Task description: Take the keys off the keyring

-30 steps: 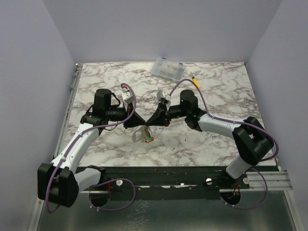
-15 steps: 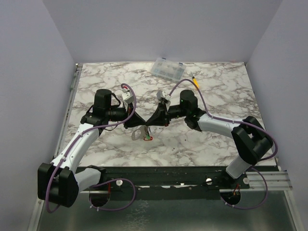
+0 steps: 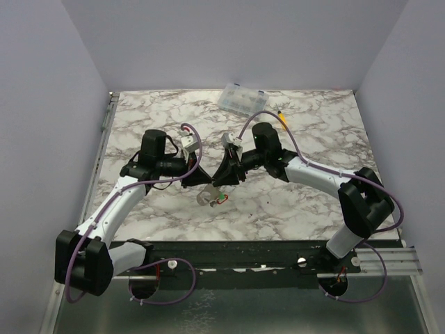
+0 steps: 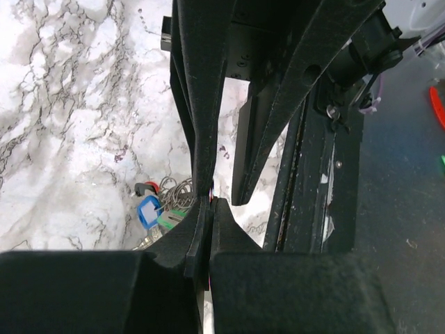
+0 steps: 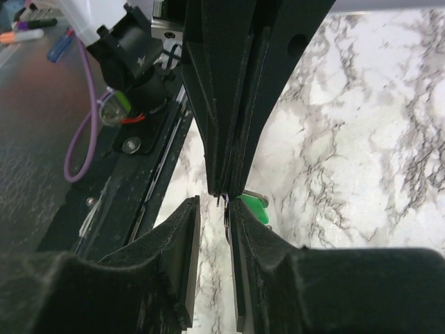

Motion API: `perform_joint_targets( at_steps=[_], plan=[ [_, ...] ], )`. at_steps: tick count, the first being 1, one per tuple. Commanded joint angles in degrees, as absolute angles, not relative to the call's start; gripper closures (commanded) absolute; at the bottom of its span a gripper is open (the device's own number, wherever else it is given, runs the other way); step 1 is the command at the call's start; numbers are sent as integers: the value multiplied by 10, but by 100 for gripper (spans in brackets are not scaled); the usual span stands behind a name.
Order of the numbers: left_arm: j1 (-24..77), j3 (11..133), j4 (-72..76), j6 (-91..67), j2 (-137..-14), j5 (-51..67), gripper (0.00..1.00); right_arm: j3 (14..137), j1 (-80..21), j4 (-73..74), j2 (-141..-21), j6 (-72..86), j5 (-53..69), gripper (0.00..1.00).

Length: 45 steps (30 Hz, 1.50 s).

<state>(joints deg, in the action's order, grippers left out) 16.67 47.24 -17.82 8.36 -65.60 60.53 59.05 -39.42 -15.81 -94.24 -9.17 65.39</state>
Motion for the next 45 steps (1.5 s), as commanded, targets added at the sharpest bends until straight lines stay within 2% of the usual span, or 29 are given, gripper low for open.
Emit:
perform_joint_targets(
  at_steps=[1, 9, 18, 21, 24, 25, 26, 28, 31, 37, 45],
  plan=[
    [183, 508, -250, 173, -672, 581, 100, 644, -397, -17, -957, -186, 687, 69],
    [214, 543, -316, 240, -688, 539, 100, 709, -397, 162, -978, -297, 668, 71],
    [229, 558, -321, 243, -697, 533, 100, 739, -404, 211, -989, -326, 646, 74],
    [230, 560, -321, 240, -697, 532, 100, 742, -408, 223, -993, -333, 637, 83],
    [231, 562, -321, 237, -696, 533, 100, 745, -412, 222, -995, -328, 624, 98],
    [231, 562, -321, 234, -696, 534, 100, 744, -412, 218, -993, -324, 621, 99],
    [230, 562, -321, 232, -696, 535, 100, 739, -412, 203, -990, -310, 617, 99],
    [222, 561, -321, 229, -694, 539, 85, 719, -412, 151, -972, -280, 600, 99],
    [203, 544, -303, 220, -689, 551, 74, 702, -406, 82, -957, -230, 594, 99],
    [186, 495, -225, 169, -672, 568, 71, 637, -396, -115, -939, -102, 611, 99],
    [160, 479, -197, 147, -652, 590, 65, 530, -385, -375, -932, 73, 611, 99]
  ],
)
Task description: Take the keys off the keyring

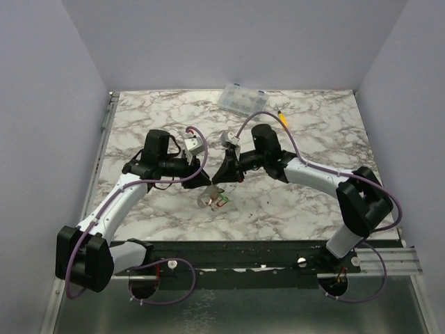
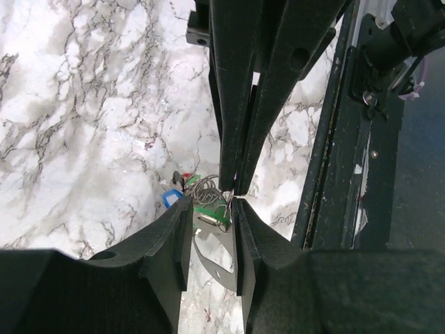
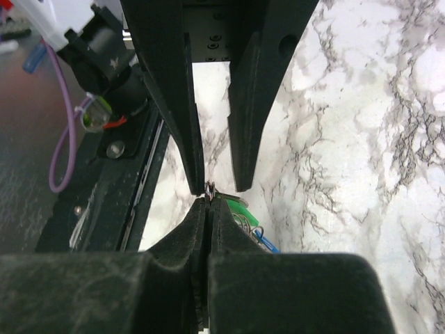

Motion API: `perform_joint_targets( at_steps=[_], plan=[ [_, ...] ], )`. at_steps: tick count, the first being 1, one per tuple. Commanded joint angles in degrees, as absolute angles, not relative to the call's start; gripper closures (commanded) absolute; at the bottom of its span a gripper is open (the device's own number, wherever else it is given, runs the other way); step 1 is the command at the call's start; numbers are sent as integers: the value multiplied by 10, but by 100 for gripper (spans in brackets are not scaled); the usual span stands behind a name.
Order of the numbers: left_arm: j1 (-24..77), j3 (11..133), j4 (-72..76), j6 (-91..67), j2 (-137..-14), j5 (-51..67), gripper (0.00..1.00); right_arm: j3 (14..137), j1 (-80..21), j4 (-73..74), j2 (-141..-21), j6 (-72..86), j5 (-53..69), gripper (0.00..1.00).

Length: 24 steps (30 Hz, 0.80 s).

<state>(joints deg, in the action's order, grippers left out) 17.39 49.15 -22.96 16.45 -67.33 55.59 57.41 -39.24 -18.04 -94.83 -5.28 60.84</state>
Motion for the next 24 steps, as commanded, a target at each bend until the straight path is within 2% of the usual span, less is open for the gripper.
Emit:
perform_joint_targets(
  at_steps=[1, 12, 24],
  plan=[
    [160, 476, -194, 145, -650, 591, 65, 521, -384, -391, -933, 85, 610, 99],
    [160, 458, -173, 127, -651, 598, 64, 484, -383, -509, -948, 168, 594, 99],
    [160, 436, -130, 108, -667, 628, 58, 481, -383, -517, -960, 171, 588, 99]
  ],
)
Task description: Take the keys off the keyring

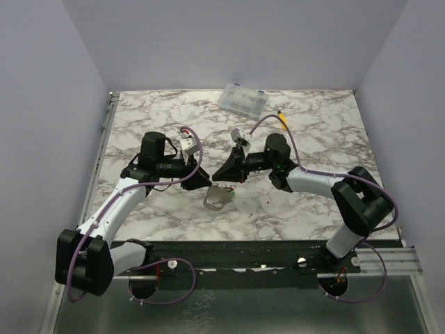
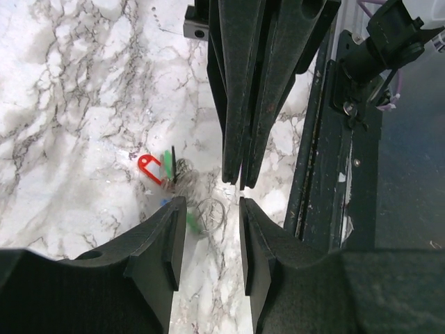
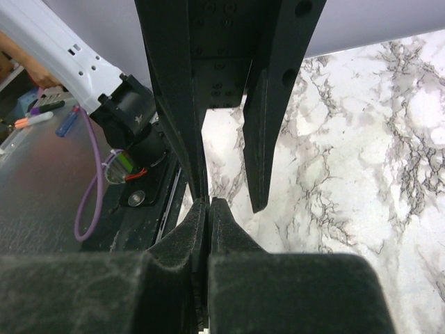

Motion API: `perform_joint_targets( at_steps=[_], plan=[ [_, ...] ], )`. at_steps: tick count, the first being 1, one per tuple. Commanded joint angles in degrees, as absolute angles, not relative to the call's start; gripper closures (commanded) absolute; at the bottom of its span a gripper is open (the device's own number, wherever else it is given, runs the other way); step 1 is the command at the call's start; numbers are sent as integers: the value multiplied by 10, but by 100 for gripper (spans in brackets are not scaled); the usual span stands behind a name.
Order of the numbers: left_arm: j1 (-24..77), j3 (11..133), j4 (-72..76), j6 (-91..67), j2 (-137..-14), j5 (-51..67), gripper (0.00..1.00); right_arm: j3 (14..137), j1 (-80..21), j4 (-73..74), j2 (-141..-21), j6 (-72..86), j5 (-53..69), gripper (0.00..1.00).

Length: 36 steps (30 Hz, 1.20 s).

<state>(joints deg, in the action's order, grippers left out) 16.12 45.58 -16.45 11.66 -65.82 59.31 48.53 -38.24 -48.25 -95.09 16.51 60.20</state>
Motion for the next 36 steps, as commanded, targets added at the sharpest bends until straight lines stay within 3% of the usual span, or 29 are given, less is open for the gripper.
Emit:
perform_joint_targets(
  at_steps=[1, 6, 10, 11, 13, 16, 21, 36],
  plan=[
    [160, 434, -124, 106, -669, 630, 58, 482, -383, -516, -960, 171, 588, 99],
    [165, 426, -96, 88, -676, 631, 58, 485, -383, -490, -962, 156, 588, 99],
    [147, 460, -179, 138, -672, 572, 58, 518, -382, -299, -950, 33, 592, 99],
    [140, 471, -214, 167, -675, 550, 58, 543, -382, -227, -952, -4, 576, 97],
    [107, 470, -249, 193, -684, 523, 53, 583, -382, -105, -966, -71, 547, 82],
    [22, 486, -309, 226, -731, 546, 52, 622, -382, -16, -991, -94, 521, 71],
    [-57, 532, -370, 240, -836, 524, 51, 641, -388, -12, -1037, -39, 500, 62],
    [-8, 616, -487, 263, -1065, 499, 56, 652, -405, 22, -1134, -2, 488, 61]
  ],
)
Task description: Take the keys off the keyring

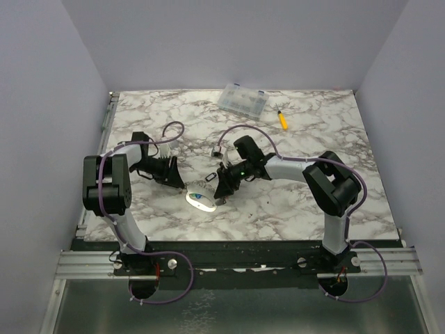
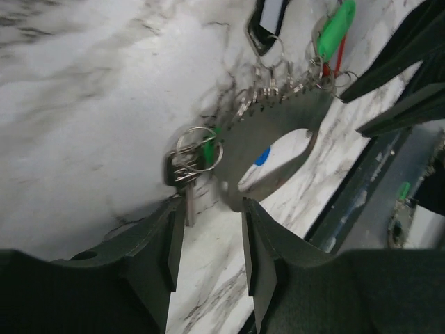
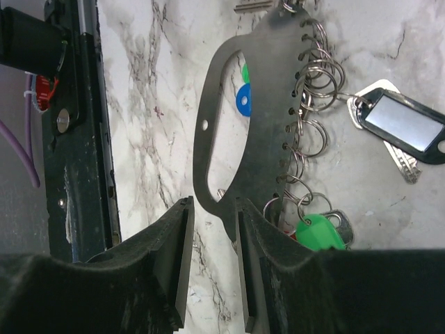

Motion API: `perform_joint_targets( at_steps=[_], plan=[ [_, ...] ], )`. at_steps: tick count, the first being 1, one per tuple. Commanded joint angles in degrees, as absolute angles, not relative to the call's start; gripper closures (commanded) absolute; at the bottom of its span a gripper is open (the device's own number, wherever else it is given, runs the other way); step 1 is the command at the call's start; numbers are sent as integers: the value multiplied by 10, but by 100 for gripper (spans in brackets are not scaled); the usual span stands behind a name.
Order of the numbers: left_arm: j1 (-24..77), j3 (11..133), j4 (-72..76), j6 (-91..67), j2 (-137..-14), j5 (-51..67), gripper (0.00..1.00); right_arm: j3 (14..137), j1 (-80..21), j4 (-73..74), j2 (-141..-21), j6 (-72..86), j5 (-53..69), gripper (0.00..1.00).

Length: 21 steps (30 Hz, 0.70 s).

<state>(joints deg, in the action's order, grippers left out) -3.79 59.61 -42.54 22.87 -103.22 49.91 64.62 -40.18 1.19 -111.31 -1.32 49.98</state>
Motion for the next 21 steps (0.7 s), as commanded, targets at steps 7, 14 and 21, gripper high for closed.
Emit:
perform_joint_targets(
  at_steps=[7, 14, 21],
  plan=[
    [22, 621, -472, 264, -1099, 553, 56, 647, -405, 5, -1171, 26, 486, 62],
    [33, 605, -469, 303, -1073, 621, 69, 640, -405, -26, -1181, 41, 497, 63],
    [39, 598, -460, 304, -1031, 646, 87, 616, -405, -73, -1161, 56, 513, 63]
  ],
)
